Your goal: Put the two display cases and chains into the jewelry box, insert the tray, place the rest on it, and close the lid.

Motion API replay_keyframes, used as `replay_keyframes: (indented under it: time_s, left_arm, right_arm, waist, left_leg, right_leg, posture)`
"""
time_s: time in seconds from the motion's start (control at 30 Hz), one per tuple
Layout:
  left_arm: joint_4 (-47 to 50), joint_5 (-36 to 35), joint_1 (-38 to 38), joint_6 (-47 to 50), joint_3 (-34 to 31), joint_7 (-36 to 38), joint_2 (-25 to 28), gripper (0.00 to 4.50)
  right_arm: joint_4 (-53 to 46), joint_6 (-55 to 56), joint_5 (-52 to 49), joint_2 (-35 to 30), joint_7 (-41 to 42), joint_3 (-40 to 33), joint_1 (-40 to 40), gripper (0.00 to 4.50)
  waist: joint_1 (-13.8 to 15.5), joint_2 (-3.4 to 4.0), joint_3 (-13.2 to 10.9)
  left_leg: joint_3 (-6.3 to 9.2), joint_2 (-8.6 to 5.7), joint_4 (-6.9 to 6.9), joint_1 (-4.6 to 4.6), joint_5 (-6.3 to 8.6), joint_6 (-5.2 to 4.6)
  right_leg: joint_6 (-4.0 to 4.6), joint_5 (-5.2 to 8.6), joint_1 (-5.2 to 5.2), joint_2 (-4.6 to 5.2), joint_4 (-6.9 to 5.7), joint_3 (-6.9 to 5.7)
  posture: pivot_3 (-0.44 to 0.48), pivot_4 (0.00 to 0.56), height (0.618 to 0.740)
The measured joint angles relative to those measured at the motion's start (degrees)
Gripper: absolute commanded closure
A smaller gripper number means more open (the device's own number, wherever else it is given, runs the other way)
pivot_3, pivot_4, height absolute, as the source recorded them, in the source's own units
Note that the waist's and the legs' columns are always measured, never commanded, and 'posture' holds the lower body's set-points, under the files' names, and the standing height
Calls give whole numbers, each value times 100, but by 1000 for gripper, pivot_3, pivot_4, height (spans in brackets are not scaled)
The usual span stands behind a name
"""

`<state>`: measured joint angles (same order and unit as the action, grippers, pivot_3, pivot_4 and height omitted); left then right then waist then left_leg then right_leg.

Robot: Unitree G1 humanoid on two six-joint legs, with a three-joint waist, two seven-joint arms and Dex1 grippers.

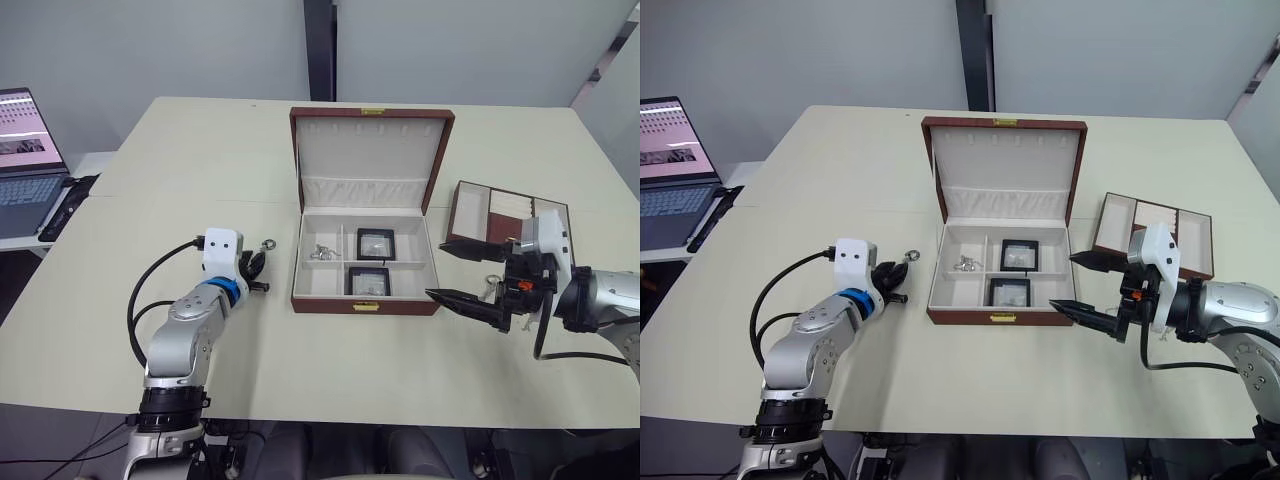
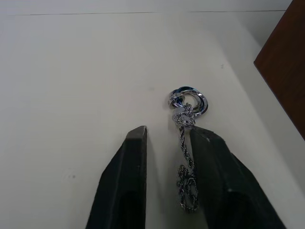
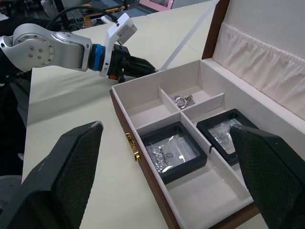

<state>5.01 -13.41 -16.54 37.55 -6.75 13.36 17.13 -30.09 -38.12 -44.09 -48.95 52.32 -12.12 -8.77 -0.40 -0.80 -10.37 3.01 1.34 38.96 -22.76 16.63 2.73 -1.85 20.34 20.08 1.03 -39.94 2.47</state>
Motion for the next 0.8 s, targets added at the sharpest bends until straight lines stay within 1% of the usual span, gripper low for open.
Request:
replay_keyframes:
  time_s: [0.03,0.07,0.6,0.8]
  left_arm:
    - [3,-1,-9,0,10,-6,-21,4331]
    - [6,-2,-16,0,18,-10,-50,4478]
    - [32,-94,-54,23,-6,65,-133,4478]
    - [488,-359,35,-34,-142,262,-77,4478]
  right_arm:
    - [0,-1,0,0,-1,0,5,0]
    - [0,-1,0,1,-1,0,5,0]
    - [-4,-3,-9,5,-12,-3,15,0]
    - [-79,-112,-368,10,-116,-158,-140,0]
  waist:
    - [13,0,0]
    - [19,0,0]
    - [27,-2,-1]
    - [24,-2,-2]
  left_leg:
    - [0,0,0,0,0,0]
    - [0,-1,0,0,0,0]
    - [0,-1,0,-2,0,0]
    - [1,2,0,-3,0,0]
  right_leg:
    - [0,0,0,0,0,0]
    - [0,0,0,1,0,0]
    - [0,0,2,1,1,0]
    - [0,0,3,0,0,0]
  posture:
    - [0,150,740]
    - [0,150,740]
    - [0,150,740]
    - [0,150,740]
